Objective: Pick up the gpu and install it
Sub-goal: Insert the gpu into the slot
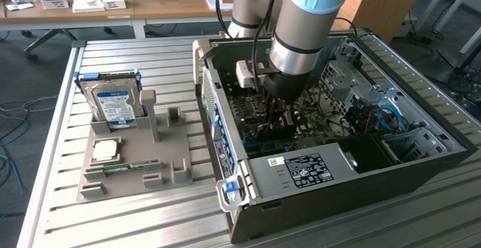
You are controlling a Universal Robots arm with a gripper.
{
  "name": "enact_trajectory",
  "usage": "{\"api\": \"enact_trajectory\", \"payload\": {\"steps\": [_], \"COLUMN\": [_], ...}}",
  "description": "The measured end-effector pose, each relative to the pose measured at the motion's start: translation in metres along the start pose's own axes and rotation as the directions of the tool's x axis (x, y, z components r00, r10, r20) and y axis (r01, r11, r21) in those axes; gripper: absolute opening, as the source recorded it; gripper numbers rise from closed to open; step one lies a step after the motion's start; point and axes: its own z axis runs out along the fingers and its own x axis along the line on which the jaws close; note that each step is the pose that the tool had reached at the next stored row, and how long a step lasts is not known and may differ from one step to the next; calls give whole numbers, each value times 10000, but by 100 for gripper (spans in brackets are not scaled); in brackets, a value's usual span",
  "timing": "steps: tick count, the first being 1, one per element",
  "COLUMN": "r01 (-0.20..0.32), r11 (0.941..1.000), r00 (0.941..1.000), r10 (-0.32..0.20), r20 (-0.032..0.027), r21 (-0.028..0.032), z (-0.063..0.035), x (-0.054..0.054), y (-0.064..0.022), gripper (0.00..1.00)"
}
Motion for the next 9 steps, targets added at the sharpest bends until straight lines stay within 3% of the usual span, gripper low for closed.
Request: {"api": "enact_trajectory", "payload": {"steps": [9], "r01": [4], "r11": [10000], "r00": [10000], "r10": [-4], "r20": [-2], "r21": [3], "z": [2], "x": [1], "y": [6], "gripper": [26]}}
